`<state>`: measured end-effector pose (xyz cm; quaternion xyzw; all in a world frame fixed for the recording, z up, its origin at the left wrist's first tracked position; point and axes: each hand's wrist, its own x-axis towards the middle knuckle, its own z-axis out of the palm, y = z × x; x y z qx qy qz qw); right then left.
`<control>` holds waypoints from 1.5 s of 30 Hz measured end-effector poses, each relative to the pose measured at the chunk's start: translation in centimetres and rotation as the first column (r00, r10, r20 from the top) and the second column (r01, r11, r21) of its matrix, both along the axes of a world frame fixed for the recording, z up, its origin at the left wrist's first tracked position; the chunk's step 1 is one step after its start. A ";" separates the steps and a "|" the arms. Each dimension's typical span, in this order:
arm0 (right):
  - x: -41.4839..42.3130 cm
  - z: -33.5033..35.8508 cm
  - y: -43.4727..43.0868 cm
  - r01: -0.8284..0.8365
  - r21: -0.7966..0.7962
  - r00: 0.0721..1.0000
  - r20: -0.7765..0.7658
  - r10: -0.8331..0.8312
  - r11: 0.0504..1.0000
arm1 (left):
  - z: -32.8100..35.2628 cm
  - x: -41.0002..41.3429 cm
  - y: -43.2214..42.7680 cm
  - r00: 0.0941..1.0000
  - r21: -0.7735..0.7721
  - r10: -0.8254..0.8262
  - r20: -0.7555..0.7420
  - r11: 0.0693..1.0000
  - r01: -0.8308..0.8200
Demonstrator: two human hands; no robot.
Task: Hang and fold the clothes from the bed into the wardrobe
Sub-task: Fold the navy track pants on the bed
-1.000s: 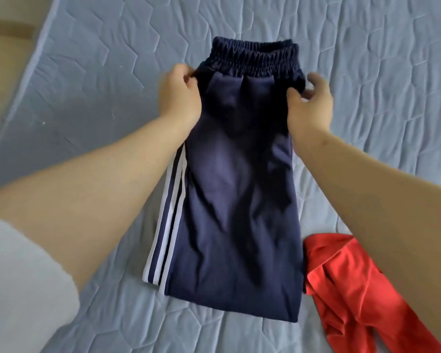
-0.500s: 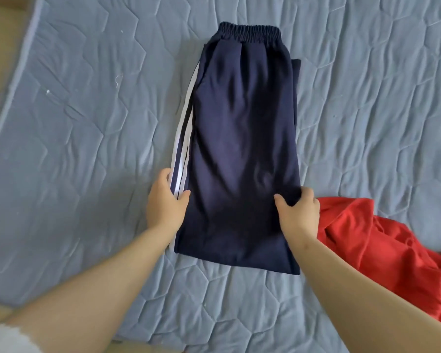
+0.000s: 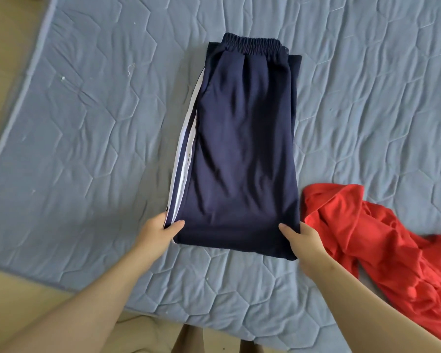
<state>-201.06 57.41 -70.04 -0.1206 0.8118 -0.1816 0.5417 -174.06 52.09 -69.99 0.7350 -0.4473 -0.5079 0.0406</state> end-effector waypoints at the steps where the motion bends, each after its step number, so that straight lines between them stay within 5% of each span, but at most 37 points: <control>1: 0.1 0.0 0.2 -0.091 0.021 0.995 -0.032 0.091 0.996 | -0.1 0.1 0.5 0.999 0.012 -0.025 0.027 1.000 0.025; 4: 0.9 0.7 -0.1 -0.340 -0.052 0.908 -0.277 0.314 0.939 | -0.2 -0.7 0.8 0.984 -0.075 -0.060 0.167 0.994 0.074; 6: 1.9 1.6 -0.9 -0.595 -0.144 0.675 -0.624 0.394 0.790 | 0.1 -1.5 0.6 0.915 -0.233 -0.127 0.384 0.945 0.229; 8: 2.8 1.6 -1.5 -0.830 -0.120 0.401 -0.807 0.434 0.544 | 0.0 -2.4 0.7 0.782 -0.375 -0.296 0.549 0.749 0.547; 10: 3.7 1.0 -1.2 -0.962 0.013 0.181 -0.718 0.672 0.273 | -0.4 -3.0 1.5 0.602 -0.398 -0.530 0.597 0.456 0.796; 12: 3.9 -0.6 -0.1 -0.984 0.147 0.022 -0.462 0.886 0.101 | -0.7 -3.1 2.1 0.306 -0.170 -0.733 0.607 0.256 0.952; 14: 3.4 -2.1 0.7 -0.967 0.254 -0.106 -0.350 0.931 -0.014 | -1.7 -2.5 2.0 0.133 0.050 -0.807 0.576 0.197 0.979; 16: 2.8 -3.0 1.1 -0.953 0.294 -0.179 -0.366 0.913 -0.069 | -2.0 -2.1 1.6 0.132 0.033 -0.772 0.621 0.194 0.981; 19: 2.6 -3.0 0.8 -0.967 0.254 -0.080 -0.412 0.908 0.030 | -2.4 -1.7 1.2 0.207 -0.167 -0.641 0.739 0.123 0.978; 21: 2.7 -2.5 0.7 -0.970 0.184 0.074 -0.393 0.917 0.157 | -2.6 -1.7 1.4 0.312 -0.267 -0.582 0.751 0.165 0.950; 24: 2.7 -1.0 0.2 -0.954 0.126 0.213 -0.352 0.911 0.272 | -1.1 -2.4 1.5 0.323 -0.209 -0.635 0.702 0.250 0.946; 28: 2.2 2.7 -0.5 -0.958 0.169 0.190 -0.221 0.956 0.230 | 1.6 -1.8 1.0 0.248 0.146 -0.848 0.467 0.351 0.925; 34: 2.8 8.2 3.0 -0.993 0.079 0.091 0.050 0.995 0.087 | 7.5 -0.8 4.7 0.263 0.346 -0.953 0.149 0.300 0.889; 36: 3.3 9.8 5.0 -0.997 0.044 0.065 0.134 0.989 0.060 | 9.1 -0.3 6.3 0.310 0.433 -0.951 -0.022 0.270 0.860; 40: 3.4 12.2 7.6 -0.997 0.028 0.073 0.326 0.943 0.068 | 11.5 -0.1 7.5 0.557 0.628 -0.789 -0.259 0.301 0.718; 45: 1.7 14.1 4.0 -0.992 0.038 0.130 0.238 0.963 0.124 | 13.9 -2.2 3.1 0.625 0.611 -0.754 -0.201 0.403 0.681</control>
